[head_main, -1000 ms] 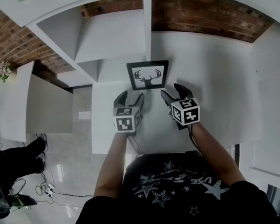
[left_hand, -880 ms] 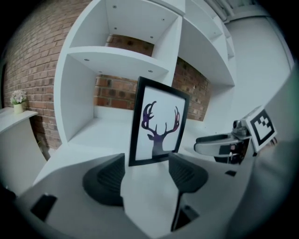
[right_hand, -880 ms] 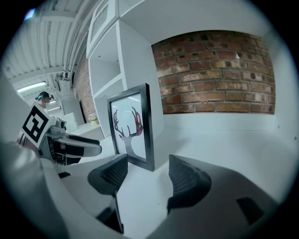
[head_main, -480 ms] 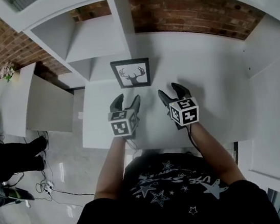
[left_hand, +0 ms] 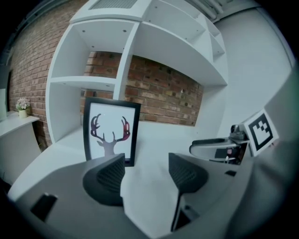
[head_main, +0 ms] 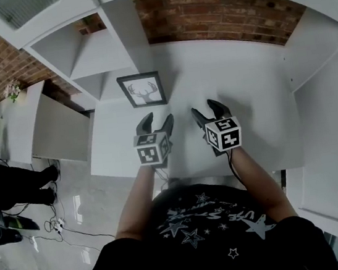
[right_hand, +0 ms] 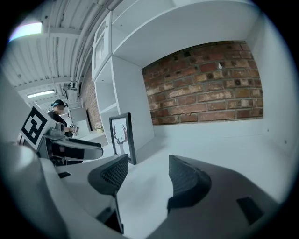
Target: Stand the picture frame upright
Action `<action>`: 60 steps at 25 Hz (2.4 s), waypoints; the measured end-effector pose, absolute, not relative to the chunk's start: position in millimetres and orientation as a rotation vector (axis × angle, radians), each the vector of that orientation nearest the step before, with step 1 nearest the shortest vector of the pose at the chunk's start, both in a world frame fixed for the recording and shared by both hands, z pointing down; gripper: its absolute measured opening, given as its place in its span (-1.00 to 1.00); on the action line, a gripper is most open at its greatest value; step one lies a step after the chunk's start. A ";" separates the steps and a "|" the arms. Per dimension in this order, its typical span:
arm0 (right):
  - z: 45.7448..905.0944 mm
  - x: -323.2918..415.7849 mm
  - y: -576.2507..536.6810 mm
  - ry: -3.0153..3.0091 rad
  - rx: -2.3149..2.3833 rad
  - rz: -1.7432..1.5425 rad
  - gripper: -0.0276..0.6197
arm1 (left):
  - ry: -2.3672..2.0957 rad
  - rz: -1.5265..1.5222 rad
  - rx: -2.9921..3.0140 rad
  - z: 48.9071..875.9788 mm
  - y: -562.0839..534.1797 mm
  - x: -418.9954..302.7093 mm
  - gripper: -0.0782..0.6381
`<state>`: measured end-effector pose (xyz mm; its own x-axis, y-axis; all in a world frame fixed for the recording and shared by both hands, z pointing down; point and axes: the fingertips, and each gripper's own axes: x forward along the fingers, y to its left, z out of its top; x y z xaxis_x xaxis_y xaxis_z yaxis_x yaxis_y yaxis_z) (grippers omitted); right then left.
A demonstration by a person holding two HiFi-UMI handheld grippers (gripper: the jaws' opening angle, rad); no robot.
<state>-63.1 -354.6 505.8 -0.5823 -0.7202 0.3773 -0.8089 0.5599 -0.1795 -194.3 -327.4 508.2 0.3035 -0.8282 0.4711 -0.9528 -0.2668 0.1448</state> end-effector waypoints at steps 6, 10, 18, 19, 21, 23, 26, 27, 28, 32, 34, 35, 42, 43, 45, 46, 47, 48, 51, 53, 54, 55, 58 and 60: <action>501.0 -24.0 -344.1 -2.570 1.228 0.507 -0.09 | -1.610 0.429 2.165 503.2 -316.3 -155.7 -0.02; 500.9 1.8 -334.8 -2.588 1.197 0.505 -0.09 | -1.631 0.456 2.174 503.7 -308.0 -131.4 -0.02; 502.0 49.0 -306.6 -2.623 1.125 0.525 -0.29 | -1.671 0.470 2.134 502.4 -267.7 -87.3 -0.02; 502.1 55.1 -301.5 -2.626 1.113 0.525 -0.34 | -1.674 0.480 2.132 503.3 -261.4 -82.0 -0.02; 502.9 67.4 -291.1 -2.632 1.089 0.523 -0.45 | -1.687 0.492 2.124 503.6 -248.3 -72.3 -0.02; 503.6 78.9 -281.6 -2.638 1.068 0.515 -0.58 | -1.709 0.481 2.102 499.4 -234.5 -64.3 -0.02; 507.5 88.6 -266.6 -2.646 1.015 0.522 -0.63 | -1.748 0.449 2.062 495.7 -214.2 -56.0 -0.04; 510.0 90.5 -261.7 -2.645 0.998 0.529 -0.64 | -1.755 0.444 2.051 496.0 -207.4 -53.0 -0.04; 512.6 92.3 -257.8 -2.644 0.987 0.536 -0.67 | -1.760 0.440 2.041 496.4 -201.2 -49.8 -0.05; 520.7 92.3 -246.1 -2.644 0.968 0.576 -0.75 | -1.776 0.430 2.006 499.7 -181.3 -43.2 -0.11; 525.0 88.0 -239.1 -2.645 0.944 0.580 -0.77 | -1.787 0.430 1.980 503.9 -171.9 -45.6 -0.14; 527.6 86.5 -236.9 -2.642 0.933 0.576 -0.78 | -1.790 0.430 1.970 506.6 -167.7 -46.8 -0.16; 537.2 77.1 -224.5 -2.622 0.849 0.558 -0.85 | -1.752 0.417 2.007 515.0 -141.1 -40.8 -0.35; 537.7 75.9 -223.0 -2.623 0.837 0.554 -0.85 | -1.760 0.413 1.999 515.8 -138.7 -41.9 -0.38; 539.2 74.4 -221.8 -2.619 0.828 0.562 -0.86 | -1.786 0.402 1.984 515.8 -134.5 -44.3 -0.39; 540.0 73.8 -220.2 -2.616 0.827 0.574 -0.87 | -1.797 0.396 1.978 515.6 -130.8 -44.9 -0.40; 540.1 72.7 -217.4 -2.616 0.825 0.585 -0.87 | -1.804 0.388 1.969 515.8 -125.8 -45.4 -0.40; 539.3 71.0 -213.7 -2.618 0.821 0.591 -0.87 | -1.808 0.381 1.959 516.2 -120.0 -46.0 -0.40; 534.5 63.3 -198.9 -2.632 0.789 0.581 -0.87 | -1.825 0.368 1.925 517.1 -99.6 -49.5 -0.42; 531.6 59.4 -189.3 -2.639 0.768 0.570 -0.87 | -1.843 0.364 1.910 515.1 -86.2 -51.8 -0.44; 529.8 58.1 -183.9 -2.641 0.761 0.568 -0.87 | -1.850 0.361 1.904 512.9 -78.7 -52.4 -0.44; 527.2 57.1 -177.6 -2.644 0.757 0.571 -0.87 | -1.856 0.358 1.897 510.2 -70.4 -52.7 -0.44; 517.2 54.6 -156.6 -2.657 0.745 0.594 -0.87 | -1.872 0.359 1.886 501.2 -46.1 -53.4 -0.45; 514.2 55.5 -140.8 -2.661 0.734 0.602 -0.87 | -1.873 0.367 1.884 498.5 -29.6 -50.1 -0.45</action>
